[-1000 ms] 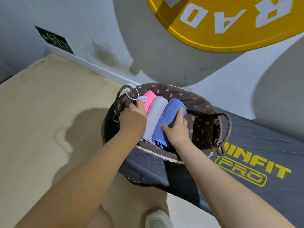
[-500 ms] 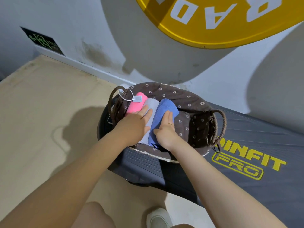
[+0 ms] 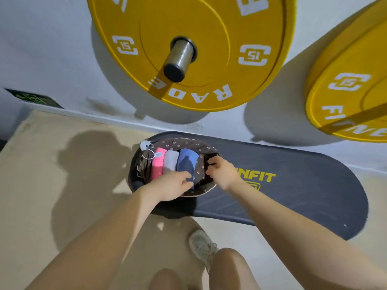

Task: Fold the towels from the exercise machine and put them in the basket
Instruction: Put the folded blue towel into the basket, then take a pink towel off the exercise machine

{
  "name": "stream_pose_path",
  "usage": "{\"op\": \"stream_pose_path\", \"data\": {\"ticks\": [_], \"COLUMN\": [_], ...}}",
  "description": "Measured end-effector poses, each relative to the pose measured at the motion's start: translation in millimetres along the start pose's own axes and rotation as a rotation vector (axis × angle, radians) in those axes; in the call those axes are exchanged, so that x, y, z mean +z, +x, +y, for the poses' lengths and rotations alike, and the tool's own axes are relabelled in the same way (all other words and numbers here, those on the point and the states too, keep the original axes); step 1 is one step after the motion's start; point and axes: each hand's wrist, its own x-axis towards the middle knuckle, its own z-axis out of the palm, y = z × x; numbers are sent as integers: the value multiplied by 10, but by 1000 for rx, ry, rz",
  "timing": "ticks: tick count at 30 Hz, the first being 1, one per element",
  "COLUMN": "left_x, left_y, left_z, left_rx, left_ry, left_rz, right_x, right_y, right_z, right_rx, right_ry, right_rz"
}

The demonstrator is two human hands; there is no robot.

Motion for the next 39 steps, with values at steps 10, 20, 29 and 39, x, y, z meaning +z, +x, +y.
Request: {"op": "stream_pose_path", "data": {"ticks": [10,20,29,39], "left_x": [-186,917,2874,4770], "left_y": [-1537,-2610,-3284,-3679], "left_z": [2165,4411,6508,8282], "left_rx": [338,845,1009,1067], "left_ry": [258,502,563,646], "left_rz": [7,-176,-302,-445], "right_x": [-1658,-2360,-2716,-3366], "right_y": [-2660,-5277,-7164,-8639], "right_z": [161,1580,3828,5638], "right_rx": [70,275,583,718], "right_ry": [-55,98,421,426], "right_rz": [284,491,701,788]}}
